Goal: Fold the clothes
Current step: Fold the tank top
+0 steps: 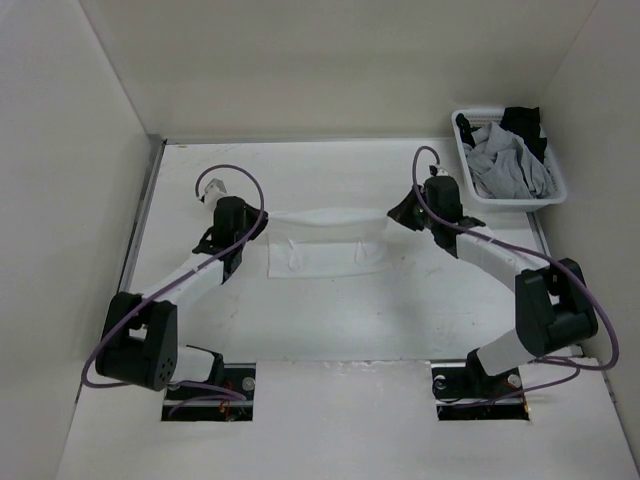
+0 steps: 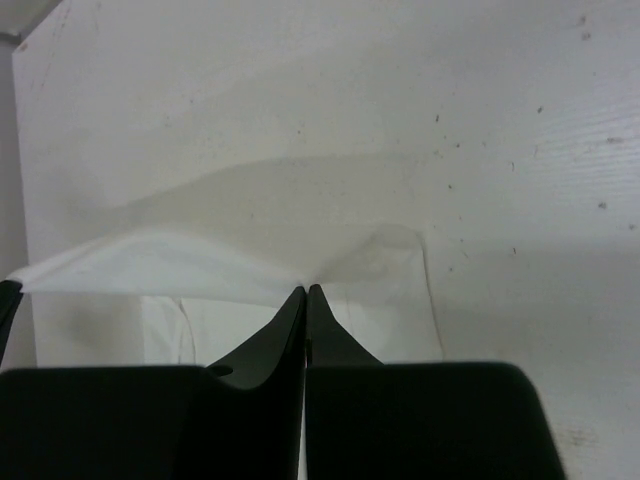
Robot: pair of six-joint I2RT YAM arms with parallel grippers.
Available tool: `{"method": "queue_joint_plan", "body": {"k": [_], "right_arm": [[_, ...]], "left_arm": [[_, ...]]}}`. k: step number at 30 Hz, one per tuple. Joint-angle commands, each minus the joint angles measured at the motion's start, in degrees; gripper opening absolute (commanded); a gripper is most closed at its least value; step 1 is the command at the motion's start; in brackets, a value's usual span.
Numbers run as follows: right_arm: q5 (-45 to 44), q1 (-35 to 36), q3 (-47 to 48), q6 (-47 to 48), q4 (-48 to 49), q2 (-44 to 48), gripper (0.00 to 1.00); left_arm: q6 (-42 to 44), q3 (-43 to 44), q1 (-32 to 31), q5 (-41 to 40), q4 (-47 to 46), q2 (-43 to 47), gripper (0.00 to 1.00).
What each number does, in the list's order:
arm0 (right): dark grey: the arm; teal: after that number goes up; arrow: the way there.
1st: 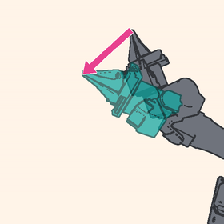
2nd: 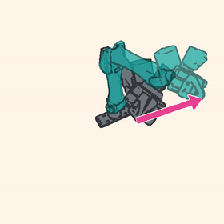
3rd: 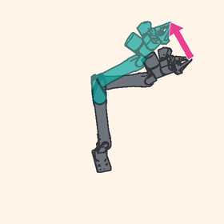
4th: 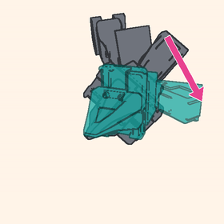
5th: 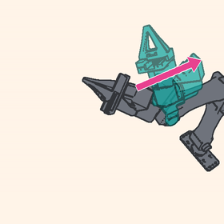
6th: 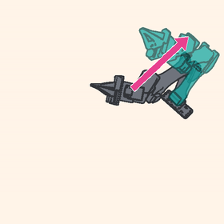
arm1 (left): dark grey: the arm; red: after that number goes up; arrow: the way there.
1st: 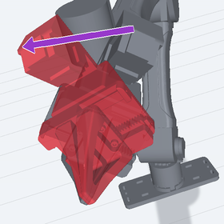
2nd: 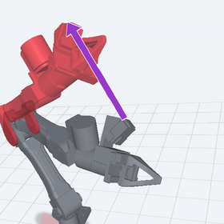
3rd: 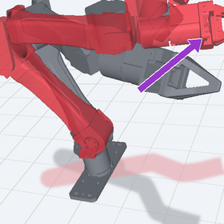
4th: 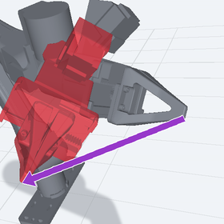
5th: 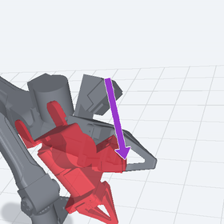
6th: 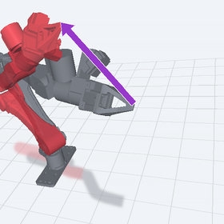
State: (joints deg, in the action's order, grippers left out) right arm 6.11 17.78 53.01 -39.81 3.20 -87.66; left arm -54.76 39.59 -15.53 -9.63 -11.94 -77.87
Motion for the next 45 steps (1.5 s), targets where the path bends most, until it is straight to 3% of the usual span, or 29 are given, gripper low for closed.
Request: {"method": "queue_joint_plan", "body": {"k": [1, 10, 21, 24, 28, 33, 35, 39, 45], "right_arm": [[0.3, 0.9, -6.0, 0.3, 4.1, 5.2, 0.01], [-2.1, 3.2, -20.0, -1.5, 6.9, 13.9, 0.01], [-5.7, 6.1, -28.1, -3.5, 6.0, 17.9, 0.04], [-6.2, 6.4, -28.8, -4.6, 5.7, 16.5, 0.10], [-7.3, 7.3, -29.2, -4.7, 3.3, 19.6, 0.26], [-10.9, 10.6, -25.9, -2.6, -3.3, 27.2, 0.34], [-10.6, 12.3, -23.6, -1.4, -2.2, 26.4, 0.29], [-7.8, 13.4, -17.8, 0.6, 3.5, 17.0, 0.08], [-0.6, 8.8, -12.9, -2.5, 17.6, 0.2, 0.04]], "left_arm": [[0.4, -5.5, -0.3, 1.5, -3.9, 6.4, 0.01], [-1.6, -19.8, -0.8, 3.7, -3.6, 19.4, 0.01], [-1.6, -29.1, -3.5, 3.9, -4.0, 25.1, 0.04], [-1.6, -30.6, -3.7, 3.8, -4.2, 25.3, 0.08], [-1.5, -31.6, -2.9, 4.5, -2.6, 29.9, 0.22], [-1.0, -28.4, -3.8, 2.0, 4.0, 38.3, 0.22], [-1.2, -25.8, -6.8, 0.3, 3.4, 36.7, 0.22], [-1.1, -21.2, -14.2, -2.7, -4.5, 25.1, 0.22], [-1.6, -19.3, -13.5, -2.2, -16.9, 8.5, 0.22]]}}
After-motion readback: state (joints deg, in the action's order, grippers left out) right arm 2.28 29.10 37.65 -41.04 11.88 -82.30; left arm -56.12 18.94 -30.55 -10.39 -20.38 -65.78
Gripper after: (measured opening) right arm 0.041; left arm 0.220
